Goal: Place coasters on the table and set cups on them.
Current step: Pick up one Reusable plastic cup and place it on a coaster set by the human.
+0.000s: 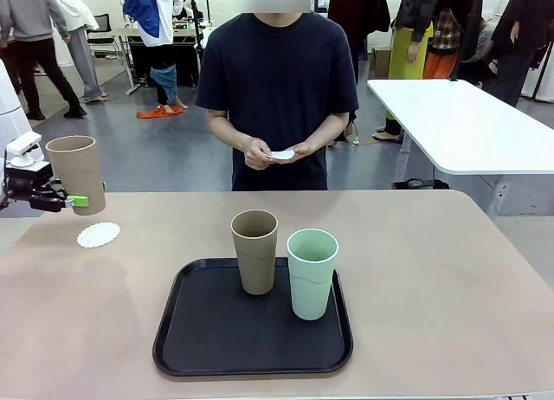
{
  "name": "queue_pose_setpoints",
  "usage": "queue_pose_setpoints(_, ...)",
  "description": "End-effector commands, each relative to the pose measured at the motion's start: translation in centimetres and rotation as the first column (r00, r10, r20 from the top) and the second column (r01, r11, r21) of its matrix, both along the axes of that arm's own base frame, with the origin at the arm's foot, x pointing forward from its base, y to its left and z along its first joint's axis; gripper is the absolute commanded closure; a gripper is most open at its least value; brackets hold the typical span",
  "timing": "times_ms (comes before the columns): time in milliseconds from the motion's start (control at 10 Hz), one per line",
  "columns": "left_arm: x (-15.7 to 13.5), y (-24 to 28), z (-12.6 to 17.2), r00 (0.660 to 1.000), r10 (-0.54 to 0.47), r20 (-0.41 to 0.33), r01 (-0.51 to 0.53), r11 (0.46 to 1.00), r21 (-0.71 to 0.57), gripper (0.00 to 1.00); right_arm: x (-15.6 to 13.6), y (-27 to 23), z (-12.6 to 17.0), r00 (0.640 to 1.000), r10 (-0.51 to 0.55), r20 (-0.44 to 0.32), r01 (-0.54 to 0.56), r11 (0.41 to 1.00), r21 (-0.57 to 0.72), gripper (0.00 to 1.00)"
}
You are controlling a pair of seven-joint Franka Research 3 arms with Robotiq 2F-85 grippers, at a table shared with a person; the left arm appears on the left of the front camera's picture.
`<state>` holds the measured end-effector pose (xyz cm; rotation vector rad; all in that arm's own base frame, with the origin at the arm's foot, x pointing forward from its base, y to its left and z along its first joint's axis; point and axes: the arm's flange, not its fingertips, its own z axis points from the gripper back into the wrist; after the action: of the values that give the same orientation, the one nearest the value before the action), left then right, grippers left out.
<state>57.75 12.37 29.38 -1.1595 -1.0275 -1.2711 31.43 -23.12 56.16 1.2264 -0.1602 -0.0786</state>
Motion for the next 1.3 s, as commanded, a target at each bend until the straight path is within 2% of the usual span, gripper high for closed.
queue_pose_setpoints(0,-0.1,-0.3,-0.1,1.000,-0.022,-0.006,0.022,1.000,-0.013,0.21,0.1,0.0,-0.1,1.000,0.000,0.014,0.000,1.000,0.000,0.00)
queue_pose_setpoints(300,0.0,-0.4,-0.3,1.000,-0.008,-0.005,0.008,1.000,-0.004,0.21,0.1,0.0,-0.1,1.000,0.000,0.014,0.000,1.000,0.000,0.00)
queue_pose_setpoints(500,1.2,0.0,-1.8,0.997,-0.050,0.053,0.050,0.999,0.003,0.21,0.1,0.0,-0.1,1.000,0.000,0.014,0.000,1.000,0.000,0.00)
queue_pose_setpoints(800,0.6,0.6,-2.8,0.987,-0.045,0.153,0.037,0.998,0.055,0.21,0.1,0.0,-0.1,1.000,0.000,0.014,0.000,1.000,0.000,0.00)
queue_pose_setpoints(900,0.2,0.8,-3.6,0.987,-0.037,0.158,0.028,0.998,0.062,0.21,0.1,0.0,-0.1,1.000,0.000,0.014,0.000,1.000,0.000,0.00)
queue_pose_setpoints(1200,0.6,1.1,-4.9,0.993,-0.039,0.110,0.035,0.999,0.041,0.21,0.1,0.0,-0.1,1.000,0.000,0.014,0.000,1.000,0.000,0.00)
